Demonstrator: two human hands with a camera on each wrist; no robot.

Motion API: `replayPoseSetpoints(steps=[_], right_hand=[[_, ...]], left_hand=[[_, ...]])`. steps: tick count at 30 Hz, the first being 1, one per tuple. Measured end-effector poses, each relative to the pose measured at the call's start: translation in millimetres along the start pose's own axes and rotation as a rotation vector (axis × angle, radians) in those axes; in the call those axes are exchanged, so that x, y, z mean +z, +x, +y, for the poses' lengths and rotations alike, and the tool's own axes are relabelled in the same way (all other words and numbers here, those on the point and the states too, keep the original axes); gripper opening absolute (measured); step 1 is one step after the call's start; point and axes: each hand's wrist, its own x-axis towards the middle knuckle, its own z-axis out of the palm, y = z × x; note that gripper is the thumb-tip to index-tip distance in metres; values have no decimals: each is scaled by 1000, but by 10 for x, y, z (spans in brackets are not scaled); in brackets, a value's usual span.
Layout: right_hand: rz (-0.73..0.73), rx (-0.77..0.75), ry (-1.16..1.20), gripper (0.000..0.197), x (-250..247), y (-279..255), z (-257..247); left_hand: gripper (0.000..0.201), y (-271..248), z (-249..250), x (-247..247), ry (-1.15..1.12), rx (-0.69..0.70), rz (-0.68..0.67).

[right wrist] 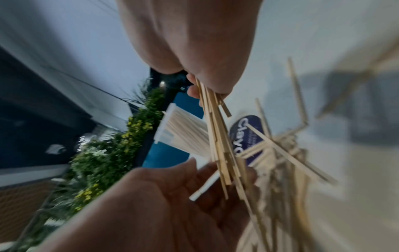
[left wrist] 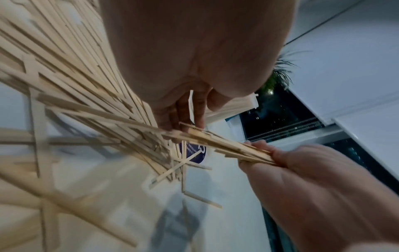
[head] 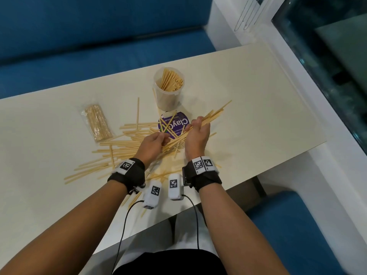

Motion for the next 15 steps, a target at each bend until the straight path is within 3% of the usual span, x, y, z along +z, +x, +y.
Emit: replayPoseSetpoints(steps=[3, 8, 13, 15], right_hand=[[-38, -108, 16, 20, 39, -25, -127], [-39, -201, -49, 20, 59, -57, -111], [15, -229, -14, 19, 77, -83, -139], [20, -267, -10, 16, 94, -83, -186]], left_hand=[[42, -24, 36, 3, -112, -92, -89], [41, 18, -29, 0, 118, 7, -27], [50, 19, -11, 29, -187, -157, -34], [47, 28, 5, 39, -191, -164, -59]])
